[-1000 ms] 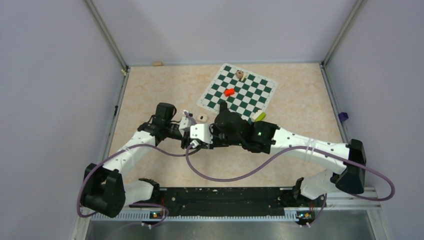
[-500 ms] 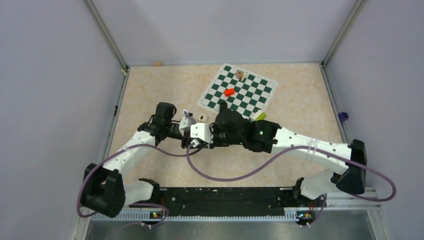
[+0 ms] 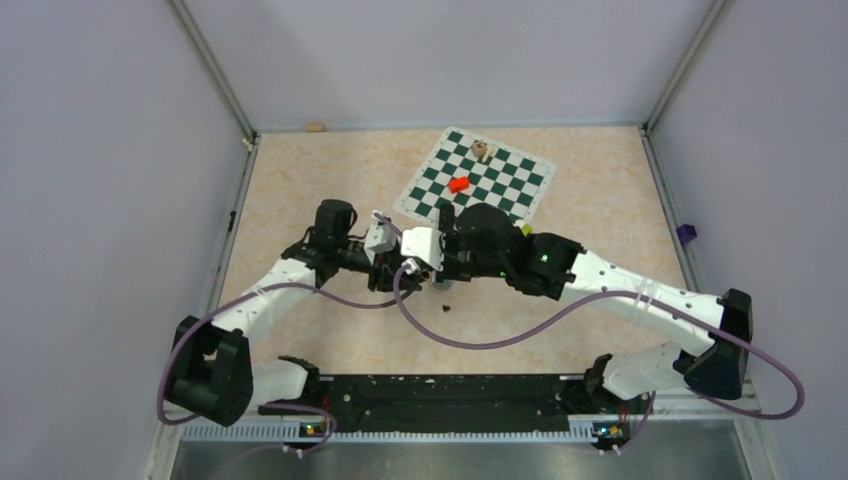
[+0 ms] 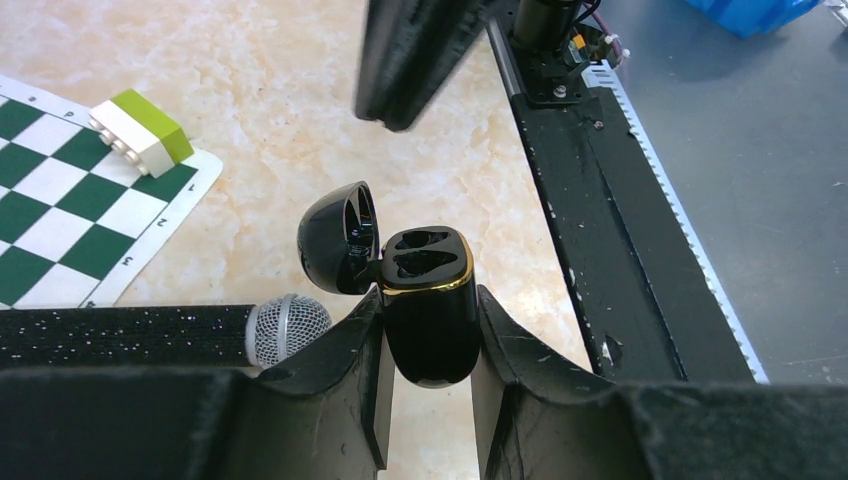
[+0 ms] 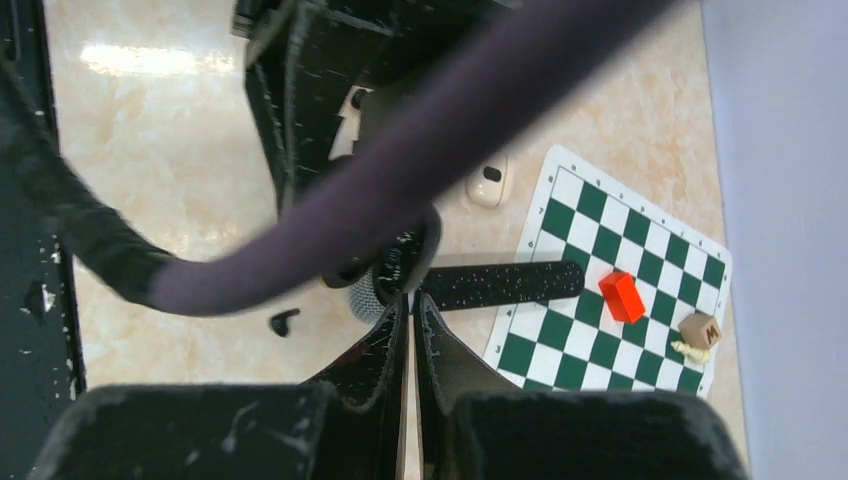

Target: Insert the wireless bluetooth earbuds into the charging case

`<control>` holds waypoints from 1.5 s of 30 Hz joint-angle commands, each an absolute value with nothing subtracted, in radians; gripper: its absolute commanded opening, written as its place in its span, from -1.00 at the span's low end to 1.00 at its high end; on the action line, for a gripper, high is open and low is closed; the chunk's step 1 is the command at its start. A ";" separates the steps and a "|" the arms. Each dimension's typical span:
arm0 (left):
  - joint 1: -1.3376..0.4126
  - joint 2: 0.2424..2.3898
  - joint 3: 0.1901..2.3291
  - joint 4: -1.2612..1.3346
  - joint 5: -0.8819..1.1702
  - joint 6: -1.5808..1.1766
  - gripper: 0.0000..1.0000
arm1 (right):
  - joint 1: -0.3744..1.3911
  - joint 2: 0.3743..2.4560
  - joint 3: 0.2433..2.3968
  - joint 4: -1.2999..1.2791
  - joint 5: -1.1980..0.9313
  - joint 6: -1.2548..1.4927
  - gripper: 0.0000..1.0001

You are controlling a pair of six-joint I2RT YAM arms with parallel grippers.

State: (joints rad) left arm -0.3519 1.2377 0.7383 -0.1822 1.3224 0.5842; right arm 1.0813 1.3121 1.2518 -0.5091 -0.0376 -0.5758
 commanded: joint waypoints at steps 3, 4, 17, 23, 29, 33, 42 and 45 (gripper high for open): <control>-0.363 1.264 0.750 -0.106 1.340 0.525 -1.00 | 0.964 1.264 1.207 -0.477 -0.119 -0.582 -0.89; -0.365 1.271 0.753 -0.106 1.325 0.524 -1.00 | 0.939 1.251 1.190 -0.477 -0.117 -0.593 -0.88; -0.229 1.255 0.788 -0.247 1.249 0.655 -1.00 | 0.870 1.138 0.836 -0.743 -0.275 -0.962 -0.05; -0.128 1.226 0.787 -0.307 1.256 0.733 -1.00 | 0.889 0.992 0.676 -0.706 -0.416 -1.220 0.37; -0.115 1.216 0.747 -0.239 1.253 0.710 -1.00 | 0.974 1.068 0.698 -0.737 -0.558 -1.350 0.25; -0.116 1.214 0.732 -0.186 1.263 0.663 -1.00 | 1.062 1.163 0.749 -0.739 -0.512 -1.327 0.21; -0.120 1.174 0.697 -0.150 1.275 0.643 -1.00 | 1.179 1.304 0.829 -0.734 -0.460 -1.128 0.01; -0.123 1.176 0.698 -0.145 1.274 0.635 -1.00 | 1.214 1.331 0.819 -0.735 -0.429 -1.137 -0.01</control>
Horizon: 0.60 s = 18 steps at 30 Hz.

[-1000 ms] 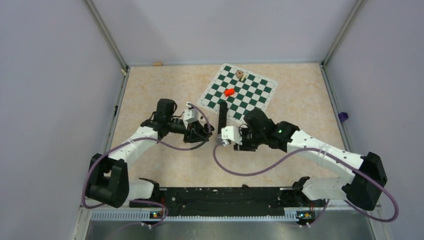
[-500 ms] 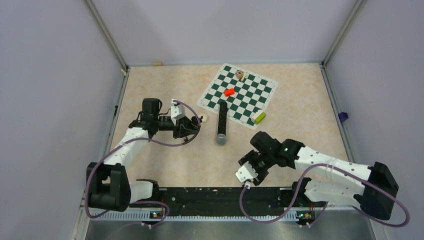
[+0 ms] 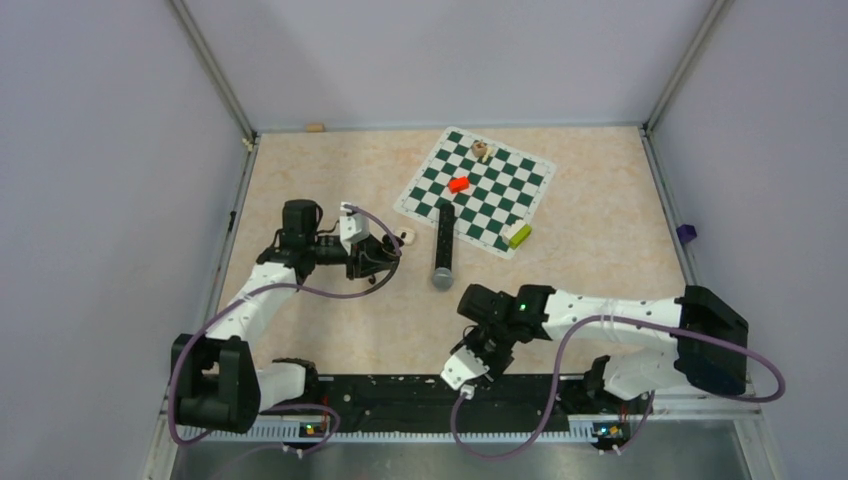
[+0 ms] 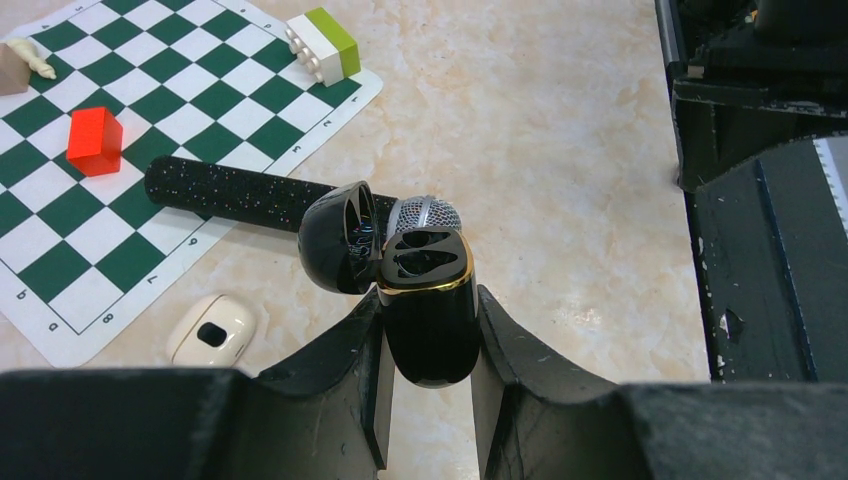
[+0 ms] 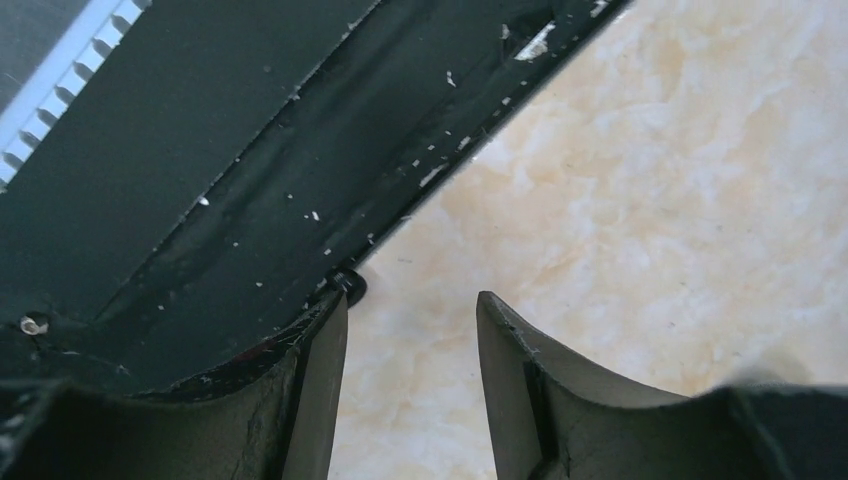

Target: Insert the wireless bluetooth earbuds into the charging case

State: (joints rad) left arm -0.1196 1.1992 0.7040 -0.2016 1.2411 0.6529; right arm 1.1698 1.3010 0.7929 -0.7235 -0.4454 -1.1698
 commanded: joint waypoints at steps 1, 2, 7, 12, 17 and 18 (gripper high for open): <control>-0.123 1.178 0.699 -0.144 1.273 0.634 -1.00 | 1.224 1.341 0.814 -0.735 -0.412 -1.140 -0.02; -0.123 1.178 0.698 -0.144 1.275 0.633 -1.00 | 1.234 1.358 0.812 -0.736 -0.393 -1.139 -0.05; -0.125 1.171 0.692 -0.142 1.278 0.635 -1.00 | 1.263 1.388 0.798 -0.732 -0.340 -1.137 -0.14; -0.127 1.173 0.692 -0.140 1.279 0.635 -1.00 | 1.273 1.395 0.784 -0.730 -0.300 -1.156 -0.19; -0.129 1.172 0.693 -0.140 1.274 0.638 -1.00 | 1.297 1.413 0.790 -0.763 -0.309 -1.174 -0.19; -0.129 1.172 0.692 -0.140 1.274 0.638 -1.00 | 1.302 1.418 0.790 -0.768 -0.309 -1.175 -0.20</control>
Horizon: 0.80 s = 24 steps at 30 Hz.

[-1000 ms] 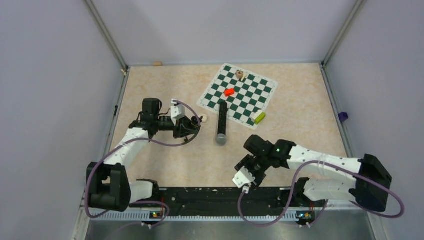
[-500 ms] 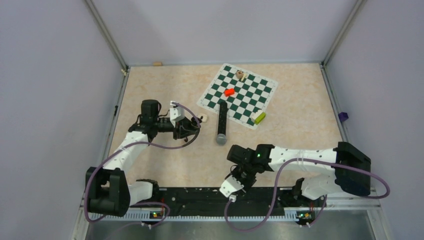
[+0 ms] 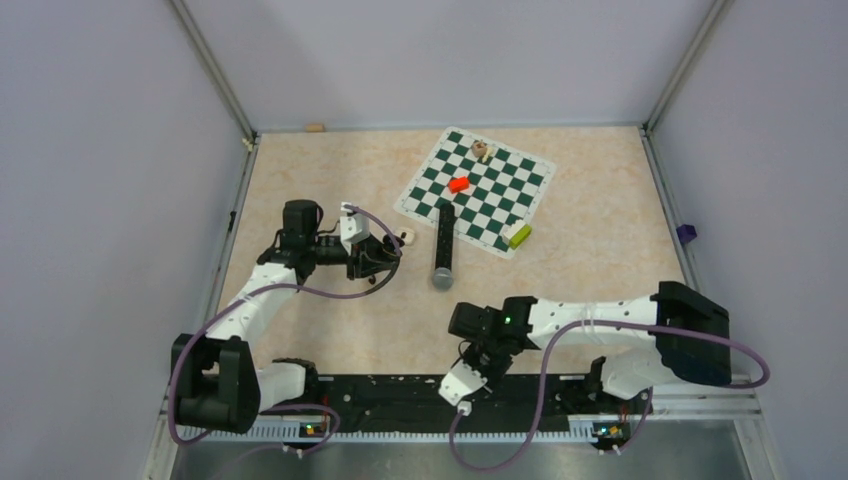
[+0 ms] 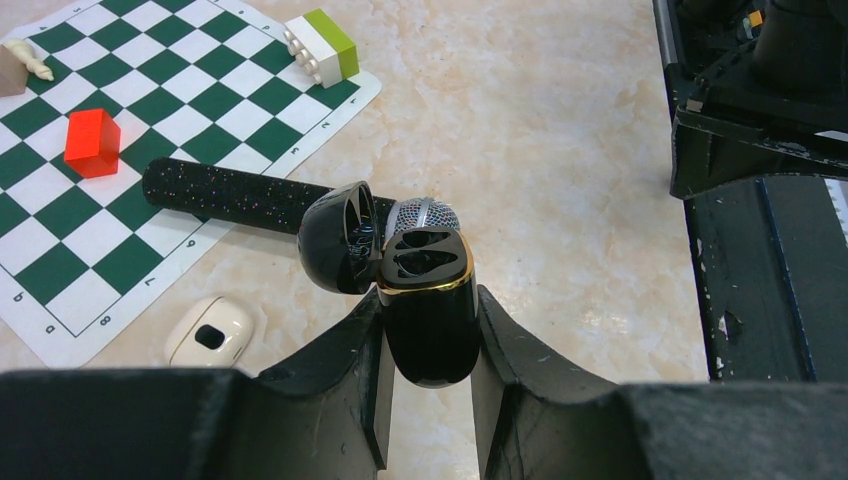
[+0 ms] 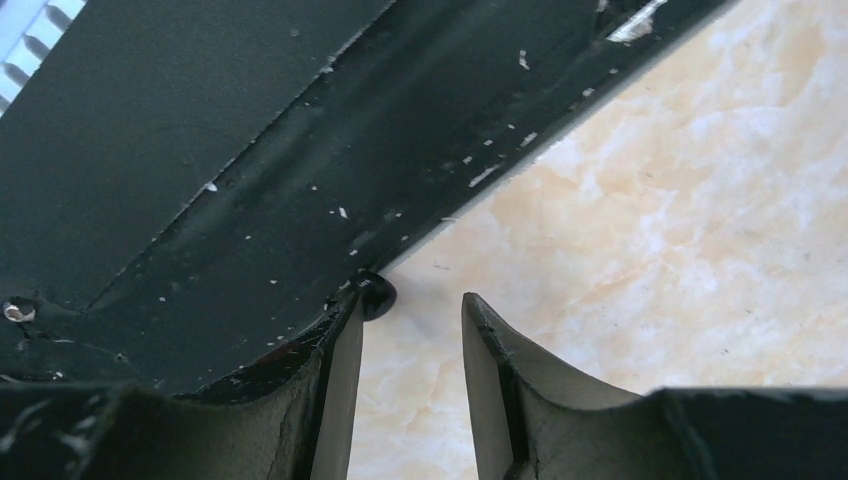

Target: Insert the wireless bluetooth earbuds into the charging case

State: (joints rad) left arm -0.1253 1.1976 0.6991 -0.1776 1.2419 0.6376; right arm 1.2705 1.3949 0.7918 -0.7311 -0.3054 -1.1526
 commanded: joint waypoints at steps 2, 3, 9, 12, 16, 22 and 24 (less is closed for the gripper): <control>-0.129 1.172 0.691 -0.140 1.274 0.638 -1.00 | 1.313 1.429 0.789 -0.777 -0.311 -1.179 -0.20; -0.129 1.172 0.690 -0.139 1.273 0.639 -1.00 | 1.319 1.436 0.787 -0.777 -0.307 -1.180 -0.20; -0.130 1.170 0.690 -0.139 1.275 0.641 -1.00 | 1.364 1.509 0.763 -0.704 -0.199 -1.131 -0.54; -0.133 1.175 0.690 -0.140 1.276 0.639 -1.00 | 1.364 1.508 0.765 -0.673 -0.139 -1.107 -0.68; -0.135 1.171 0.692 -0.141 1.275 0.639 -1.00 | 1.364 1.445 0.781 -0.671 -0.117 -1.096 -0.73; -0.138 1.169 0.690 -0.141 1.275 0.639 -1.00 | 1.291 1.366 0.825 -0.676 -0.103 -1.091 -0.83; -0.138 1.168 0.691 -0.141 1.274 0.639 -1.00 | 1.245 1.347 0.831 -0.655 -0.099 -1.096 -0.84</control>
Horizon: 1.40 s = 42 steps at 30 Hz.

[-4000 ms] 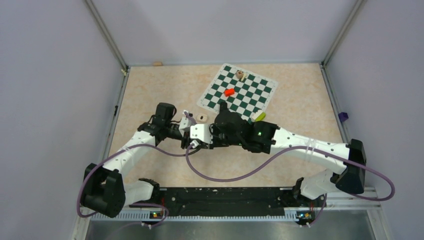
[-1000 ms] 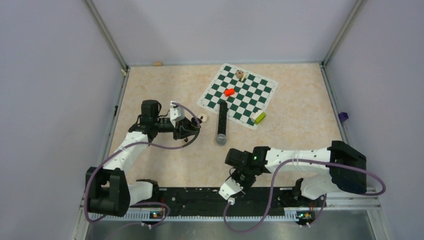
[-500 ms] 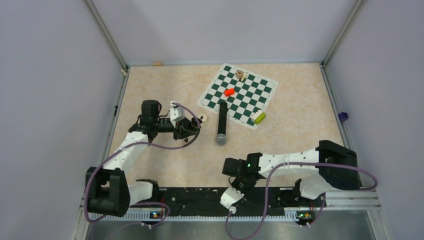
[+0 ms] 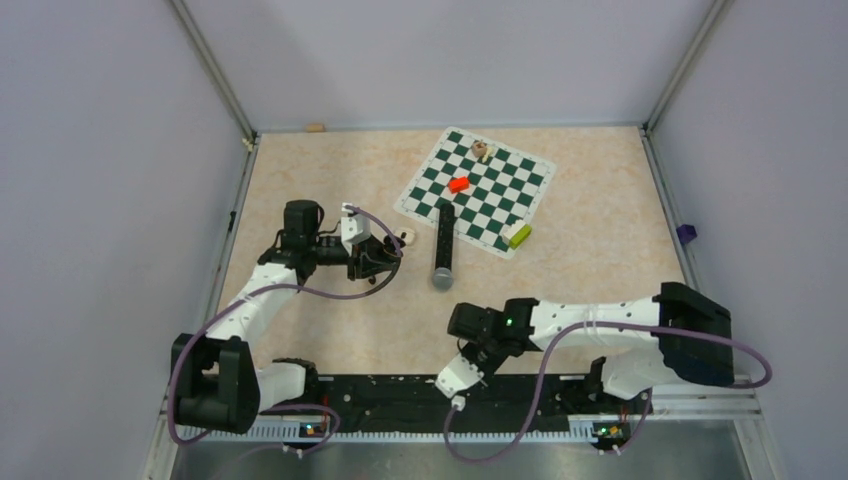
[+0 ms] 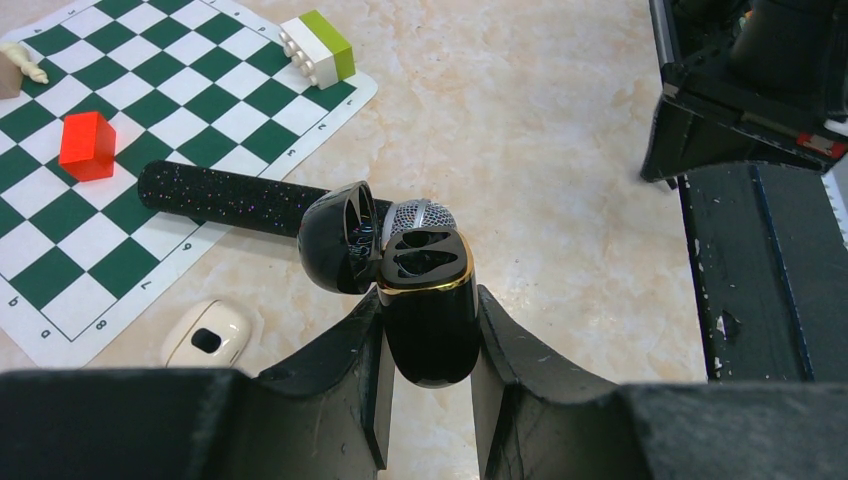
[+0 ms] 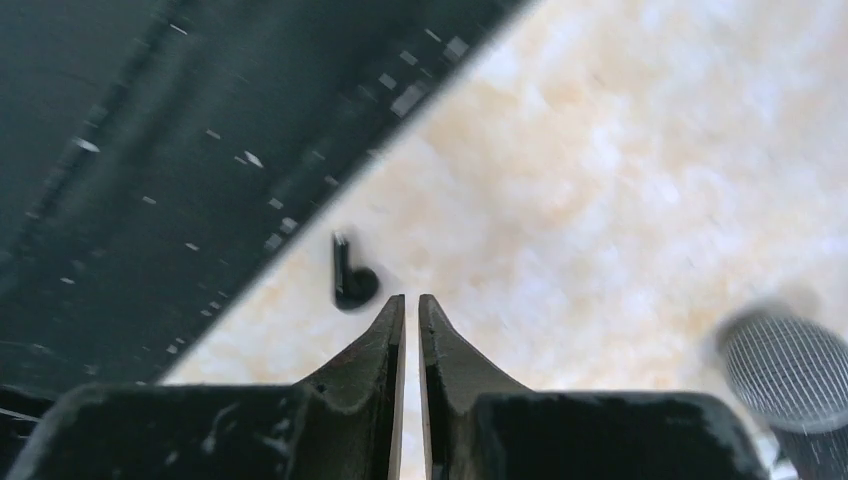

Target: Insert the wireless bluetooth earbuds into the charging case

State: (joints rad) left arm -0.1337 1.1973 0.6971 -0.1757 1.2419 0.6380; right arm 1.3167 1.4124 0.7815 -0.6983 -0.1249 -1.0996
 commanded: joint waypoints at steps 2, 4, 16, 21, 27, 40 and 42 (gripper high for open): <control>-0.139 1.165 0.690 -0.142 1.274 0.638 -1.00 | 1.194 1.336 0.832 -0.632 -0.094 -1.107 -0.81; -0.140 1.165 0.690 -0.143 1.273 0.638 -1.00 | 1.152 1.328 0.843 -0.636 -0.105 -1.111 -0.78; -0.143 1.173 0.690 -0.148 1.271 0.643 -1.00 | 1.138 1.249 0.726 -0.700 -0.293 -1.273 -0.22; -0.143 1.175 0.690 -0.147 1.270 0.644 -1.00 | 1.138 1.179 0.586 -0.566 -0.287 -1.401 -0.21; -0.146 1.186 0.690 -0.147 1.267 0.644 -1.00 | 1.138 1.137 0.511 -0.442 -0.291 -1.438 -0.24; -0.150 1.188 0.693 -0.150 1.262 0.645 -1.00 | 1.140 1.179 0.558 -0.635 -0.419 -1.567 -0.29; -0.150 1.190 0.695 -0.150 1.262 0.646 -1.00 | 1.142 1.191 0.569 -0.653 -0.426 -1.566 -0.31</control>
